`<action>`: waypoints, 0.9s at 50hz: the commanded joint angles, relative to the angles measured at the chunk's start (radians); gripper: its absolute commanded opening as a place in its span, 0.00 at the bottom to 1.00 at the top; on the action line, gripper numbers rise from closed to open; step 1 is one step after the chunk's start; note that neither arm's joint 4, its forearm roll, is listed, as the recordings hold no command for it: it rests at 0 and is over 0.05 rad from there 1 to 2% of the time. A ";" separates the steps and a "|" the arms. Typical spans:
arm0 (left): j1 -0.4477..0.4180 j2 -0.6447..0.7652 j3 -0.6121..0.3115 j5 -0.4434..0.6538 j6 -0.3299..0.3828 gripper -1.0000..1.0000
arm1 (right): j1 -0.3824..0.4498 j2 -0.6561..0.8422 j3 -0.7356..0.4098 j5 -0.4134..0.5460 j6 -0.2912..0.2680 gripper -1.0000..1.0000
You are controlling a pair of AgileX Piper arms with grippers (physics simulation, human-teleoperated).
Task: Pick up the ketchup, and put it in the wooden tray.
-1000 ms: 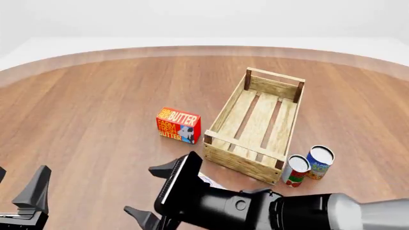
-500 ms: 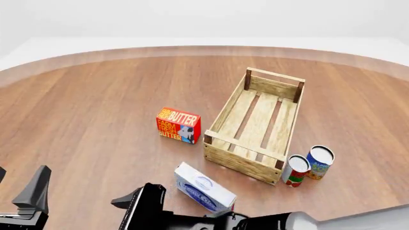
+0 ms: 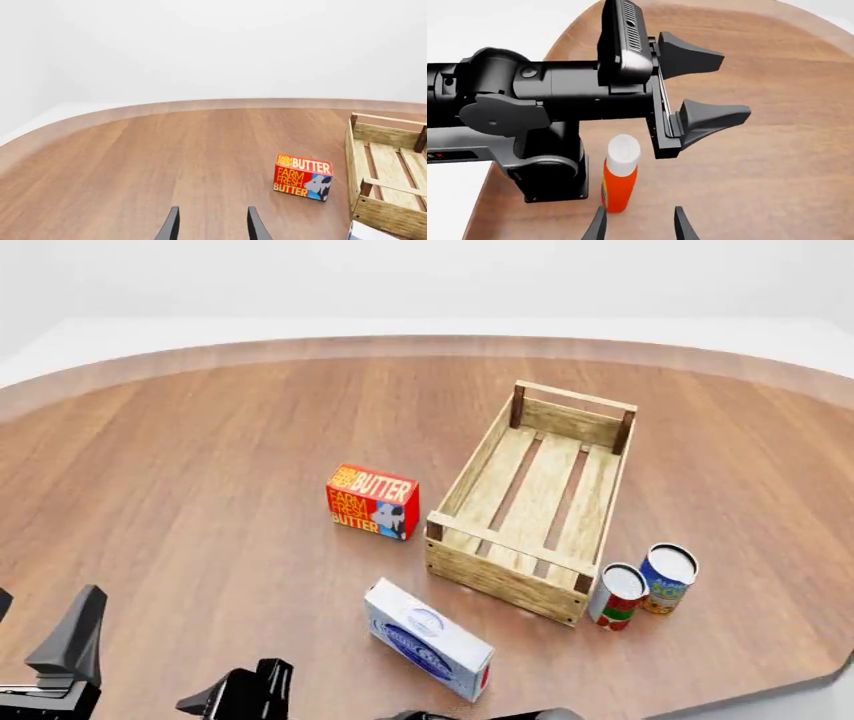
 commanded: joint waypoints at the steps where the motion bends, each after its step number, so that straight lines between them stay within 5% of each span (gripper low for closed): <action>1: 0.000 0.000 0.000 0.000 0.000 1.00 | 0.012 0.053 -0.041 0.004 -0.014 1.00; 45: 0.000 0.000 0.000 0.000 0.000 1.00 | 0.020 0.104 -0.027 -0.143 0.017 1.00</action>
